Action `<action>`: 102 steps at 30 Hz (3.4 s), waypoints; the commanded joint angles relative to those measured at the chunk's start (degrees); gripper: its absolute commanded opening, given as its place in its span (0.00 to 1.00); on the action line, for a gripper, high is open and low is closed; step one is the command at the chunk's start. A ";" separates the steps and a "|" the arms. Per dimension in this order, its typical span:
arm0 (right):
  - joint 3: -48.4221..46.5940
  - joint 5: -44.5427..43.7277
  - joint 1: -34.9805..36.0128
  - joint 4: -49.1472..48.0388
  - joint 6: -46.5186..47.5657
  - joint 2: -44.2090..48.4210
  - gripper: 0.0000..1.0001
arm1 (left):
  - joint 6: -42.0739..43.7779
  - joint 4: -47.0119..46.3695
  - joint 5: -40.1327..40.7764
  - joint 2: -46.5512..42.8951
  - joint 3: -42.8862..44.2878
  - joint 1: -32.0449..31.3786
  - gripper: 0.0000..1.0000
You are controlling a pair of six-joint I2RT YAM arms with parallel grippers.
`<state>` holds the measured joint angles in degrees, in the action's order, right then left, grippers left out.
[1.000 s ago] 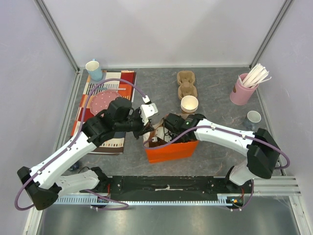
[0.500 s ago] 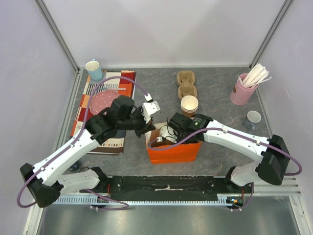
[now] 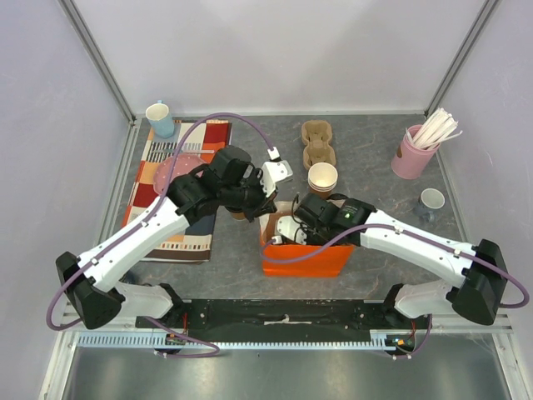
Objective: Pack the takeout coffee
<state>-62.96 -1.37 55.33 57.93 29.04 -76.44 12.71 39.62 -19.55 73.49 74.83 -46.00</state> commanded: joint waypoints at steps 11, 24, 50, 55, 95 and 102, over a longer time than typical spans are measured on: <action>3.10 -3.38 0.30 -5.99 -9.17 2.79 0.00 | 19.72 8.65 3.64 2.18 4.19 -0.14 0.02; 3.10 -4.07 1.80 -1.06 -14.71 6.31 0.00 | 26.03 6.71 -0.40 5.17 6.47 0.03 0.02; 11.27 -4.61 6.01 -1.24 -14.54 15.08 0.00 | 23.24 14.07 5.83 3.77 9.55 -1.81 0.02; 9.80 -5.40 6.10 -0.19 -14.80 13.61 0.00 | 20.17 15.58 6.28 3.58 8.84 -3.31 0.02; -18.97 -14.98 8.65 -6.14 -65.33 8.77 0.62 | 12.43 -20.10 18.85 -20.76 -19.71 -6.82 0.02; -16.23 -14.02 8.74 -6.78 -66.39 10.78 0.62 | 4.72 -17.83 14.45 -19.01 -18.41 -6.74 0.02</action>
<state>-79.15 -12.47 64.12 55.68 -34.02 -69.28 24.34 20.03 -3.20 53.12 55.40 -52.86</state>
